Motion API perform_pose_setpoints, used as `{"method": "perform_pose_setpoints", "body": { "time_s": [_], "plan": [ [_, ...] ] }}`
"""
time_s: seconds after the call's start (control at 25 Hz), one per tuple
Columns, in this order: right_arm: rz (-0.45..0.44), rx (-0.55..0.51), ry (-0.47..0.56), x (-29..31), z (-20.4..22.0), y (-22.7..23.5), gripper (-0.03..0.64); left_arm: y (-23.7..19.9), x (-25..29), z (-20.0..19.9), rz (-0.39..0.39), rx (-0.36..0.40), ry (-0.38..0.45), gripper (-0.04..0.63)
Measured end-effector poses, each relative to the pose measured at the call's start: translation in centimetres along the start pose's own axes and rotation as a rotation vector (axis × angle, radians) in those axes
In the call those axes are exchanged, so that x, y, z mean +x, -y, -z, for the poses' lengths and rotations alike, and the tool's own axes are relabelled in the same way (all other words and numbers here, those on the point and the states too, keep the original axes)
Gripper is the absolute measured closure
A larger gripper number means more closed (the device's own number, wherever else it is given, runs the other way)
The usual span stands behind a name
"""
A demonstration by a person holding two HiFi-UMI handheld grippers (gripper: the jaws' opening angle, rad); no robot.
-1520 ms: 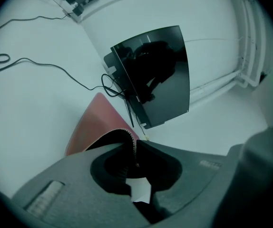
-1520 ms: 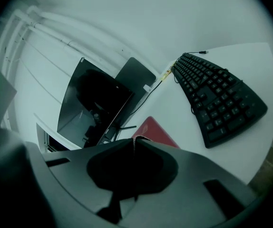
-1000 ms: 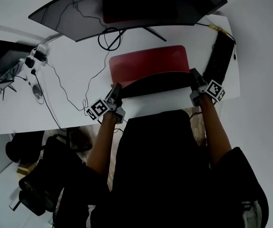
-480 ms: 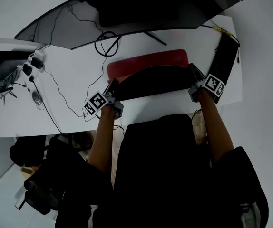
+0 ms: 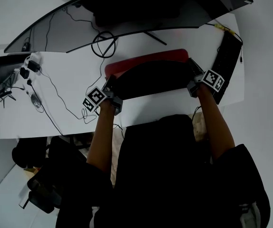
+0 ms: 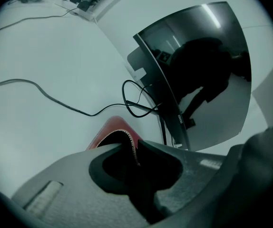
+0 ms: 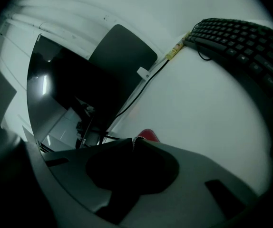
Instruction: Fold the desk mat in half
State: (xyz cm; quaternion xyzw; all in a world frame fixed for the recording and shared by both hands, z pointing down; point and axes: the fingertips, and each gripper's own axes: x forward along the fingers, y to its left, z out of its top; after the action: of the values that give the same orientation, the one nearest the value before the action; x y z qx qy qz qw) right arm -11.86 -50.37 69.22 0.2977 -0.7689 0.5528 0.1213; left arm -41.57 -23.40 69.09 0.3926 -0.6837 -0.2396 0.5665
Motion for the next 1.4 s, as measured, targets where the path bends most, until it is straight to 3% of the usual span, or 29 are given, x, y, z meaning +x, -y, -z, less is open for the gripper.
{"method": "perform_pose_setpoints", "body": {
  "time_s": [0.44, 0.88, 1.28, 1.4],
  "plan": [
    [0.038, 0.004, -0.02, 2.4, -0.5, 0.6, 0.581, -0.8, 1.9, -0.9, -0.067, -0.001, 0.008, 0.532],
    [0.065, 0.038, -0.042, 3.3, -0.6, 1.0, 0.577, -0.6, 2.2, -1.4, -0.067, 0.0, 0.025, 0.518],
    [0.082, 0.062, -0.046, 3.8, -0.6, 1.3, 0.558, -0.7, 2.7, -1.5, -0.043, -0.06, -0.001, 0.504],
    [0.078, 0.06, -0.045, 3.8, -0.6, 1.1, 0.557, -0.8, 2.7, -1.6, -0.004, -0.123, -0.01, 0.485]
  ]
}}
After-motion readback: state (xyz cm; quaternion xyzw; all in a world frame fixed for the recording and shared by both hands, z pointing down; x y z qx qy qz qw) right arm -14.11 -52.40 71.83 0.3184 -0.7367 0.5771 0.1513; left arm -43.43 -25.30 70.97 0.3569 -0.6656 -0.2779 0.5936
